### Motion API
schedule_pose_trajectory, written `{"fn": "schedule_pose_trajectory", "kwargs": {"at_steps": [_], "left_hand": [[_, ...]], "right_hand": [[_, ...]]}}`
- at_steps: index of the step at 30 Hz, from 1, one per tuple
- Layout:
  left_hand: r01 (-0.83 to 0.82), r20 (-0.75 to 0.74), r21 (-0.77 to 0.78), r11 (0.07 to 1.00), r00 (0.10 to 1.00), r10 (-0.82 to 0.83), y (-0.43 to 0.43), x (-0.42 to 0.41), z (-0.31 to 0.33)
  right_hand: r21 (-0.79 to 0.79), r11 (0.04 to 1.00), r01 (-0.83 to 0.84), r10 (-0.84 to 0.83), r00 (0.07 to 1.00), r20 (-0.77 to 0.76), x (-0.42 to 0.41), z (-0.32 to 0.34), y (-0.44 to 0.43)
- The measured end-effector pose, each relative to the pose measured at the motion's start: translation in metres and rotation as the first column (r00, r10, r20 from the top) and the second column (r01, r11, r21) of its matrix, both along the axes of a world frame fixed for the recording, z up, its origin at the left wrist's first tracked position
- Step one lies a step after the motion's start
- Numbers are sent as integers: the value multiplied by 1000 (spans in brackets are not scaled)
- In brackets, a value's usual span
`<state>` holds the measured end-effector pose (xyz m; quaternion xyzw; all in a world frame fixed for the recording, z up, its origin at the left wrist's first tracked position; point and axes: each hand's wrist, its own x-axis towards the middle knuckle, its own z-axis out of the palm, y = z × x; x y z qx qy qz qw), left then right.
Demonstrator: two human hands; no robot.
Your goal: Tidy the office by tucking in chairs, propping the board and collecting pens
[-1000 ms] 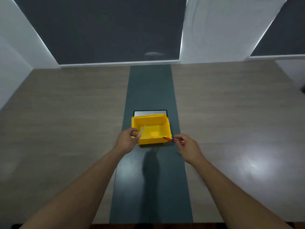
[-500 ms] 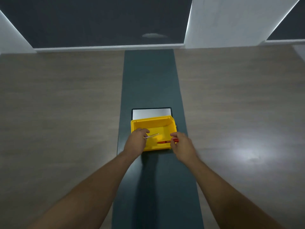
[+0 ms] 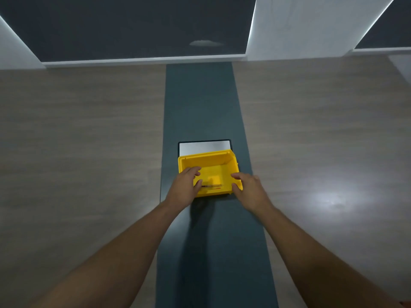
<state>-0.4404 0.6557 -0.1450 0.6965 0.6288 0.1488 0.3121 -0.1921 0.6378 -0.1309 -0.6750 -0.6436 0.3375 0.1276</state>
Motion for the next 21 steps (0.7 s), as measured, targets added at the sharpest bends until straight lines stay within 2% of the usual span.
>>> {"fn": "schedule_pose_trajectory", "kwargs": {"at_steps": [6,15,21], "left_hand": [[-13,44,37,999,999,11,-35,2,41],[-47,-17,70,996,999,48,-137,6,106],[-47,-48,96,994,998,52,-200,10,131]], "right_hand": [[30,999,11,-11,1000,-9,21,30,-39],[80,995,-57,59,998,-22,32,73,-118],[112,994,9,-1,998,-69,40,87,-182]]}}
